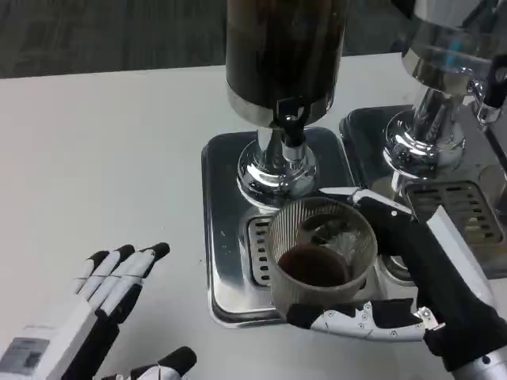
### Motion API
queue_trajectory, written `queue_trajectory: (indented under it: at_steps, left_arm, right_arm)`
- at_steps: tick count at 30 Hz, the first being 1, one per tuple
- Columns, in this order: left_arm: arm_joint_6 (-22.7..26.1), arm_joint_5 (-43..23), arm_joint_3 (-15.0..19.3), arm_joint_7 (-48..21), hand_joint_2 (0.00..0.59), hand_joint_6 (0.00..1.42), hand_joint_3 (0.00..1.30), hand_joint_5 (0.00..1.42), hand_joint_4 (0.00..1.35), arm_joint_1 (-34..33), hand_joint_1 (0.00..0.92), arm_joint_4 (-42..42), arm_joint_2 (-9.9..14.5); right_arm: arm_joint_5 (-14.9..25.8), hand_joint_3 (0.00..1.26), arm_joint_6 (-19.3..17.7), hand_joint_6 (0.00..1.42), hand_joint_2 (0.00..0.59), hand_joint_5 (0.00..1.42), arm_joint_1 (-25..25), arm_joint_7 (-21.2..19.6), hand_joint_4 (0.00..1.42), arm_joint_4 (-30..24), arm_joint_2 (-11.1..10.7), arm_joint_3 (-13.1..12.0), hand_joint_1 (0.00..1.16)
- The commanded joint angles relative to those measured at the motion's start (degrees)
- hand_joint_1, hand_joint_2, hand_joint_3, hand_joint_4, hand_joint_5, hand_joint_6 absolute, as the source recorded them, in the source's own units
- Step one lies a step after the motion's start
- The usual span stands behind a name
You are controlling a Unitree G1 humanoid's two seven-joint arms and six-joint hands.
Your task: Grasp the cup under the faucet to collect the drink, then remove the cup.
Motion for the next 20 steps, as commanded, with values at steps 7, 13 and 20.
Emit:
queue_trajectory:
  at_steps: [7, 13, 20]
  left_arm:
    - [1.52, 1.23, -0.66, -1.96, 0.149, 0.0, 0.06, 0.02, 0.0, -0.31, 0.0, -2.03, -0.36]
    - [2.31, 1.47, -0.82, -2.32, 0.15, 0.0, 0.06, 0.02, 0.0, 0.02, 0.0, -3.21, -1.24]
    - [3.02, 1.94, -1.06, -2.49, 0.154, 0.0, 0.06, 0.02, 0.0, 0.84, 0.0, -4.29, -2.27]
  right_arm:
    - [1.64, 0.54, -1.45, 1.1, 0.146, 0.81, -0.5, -0.01, 0.62, -1.25, 0.0, -0.73, 1.07]
    - [2.48, 0.55, -1.27, 1.1, 0.145, 0.82, -0.15, 0.34, 0.62, -1.6, -0.41, -1.24, 1.07]
    - [3.09, 0.55, -1.12, 1.11, 0.145, 0.82, -0.19, 0.82, 0.62, -1.62, -0.82, -1.37, 1.07]
